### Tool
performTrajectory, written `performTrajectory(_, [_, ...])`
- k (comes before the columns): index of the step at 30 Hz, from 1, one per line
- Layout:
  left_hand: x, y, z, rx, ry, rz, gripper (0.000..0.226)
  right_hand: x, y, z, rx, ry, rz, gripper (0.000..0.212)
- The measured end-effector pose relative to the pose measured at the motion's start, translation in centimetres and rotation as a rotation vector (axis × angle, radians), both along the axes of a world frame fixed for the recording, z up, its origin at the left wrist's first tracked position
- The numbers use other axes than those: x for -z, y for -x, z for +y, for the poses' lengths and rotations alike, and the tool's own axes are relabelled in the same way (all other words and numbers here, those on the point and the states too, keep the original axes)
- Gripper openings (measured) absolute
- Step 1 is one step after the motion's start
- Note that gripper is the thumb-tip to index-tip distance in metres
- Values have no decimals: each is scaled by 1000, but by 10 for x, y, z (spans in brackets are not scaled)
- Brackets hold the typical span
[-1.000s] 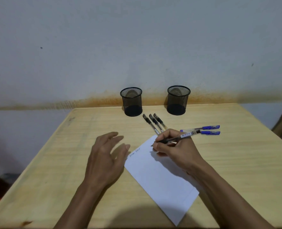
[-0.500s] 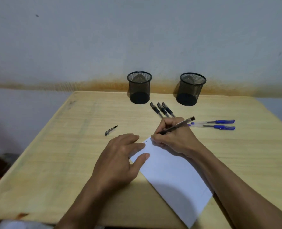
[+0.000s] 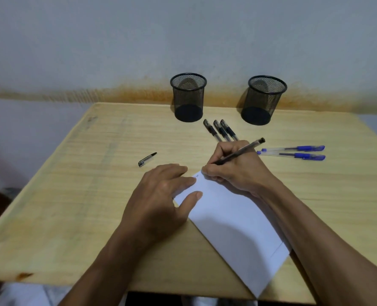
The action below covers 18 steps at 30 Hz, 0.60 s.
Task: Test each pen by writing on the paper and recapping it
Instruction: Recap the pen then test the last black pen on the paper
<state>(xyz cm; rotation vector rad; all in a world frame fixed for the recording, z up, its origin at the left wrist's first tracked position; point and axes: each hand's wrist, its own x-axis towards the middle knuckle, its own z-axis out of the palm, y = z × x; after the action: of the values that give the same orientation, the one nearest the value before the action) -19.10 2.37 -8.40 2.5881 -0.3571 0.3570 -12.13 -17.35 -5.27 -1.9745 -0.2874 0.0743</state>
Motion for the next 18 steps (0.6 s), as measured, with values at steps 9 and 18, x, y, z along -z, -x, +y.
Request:
performTrajectory(9, [0,0,0,-1,-11,11,41,4,-1,2,26,-64,6,12])
performTrajectory(18, [1,0,0,-5,2,0,40,9,-2,3,47,-116,19,19])
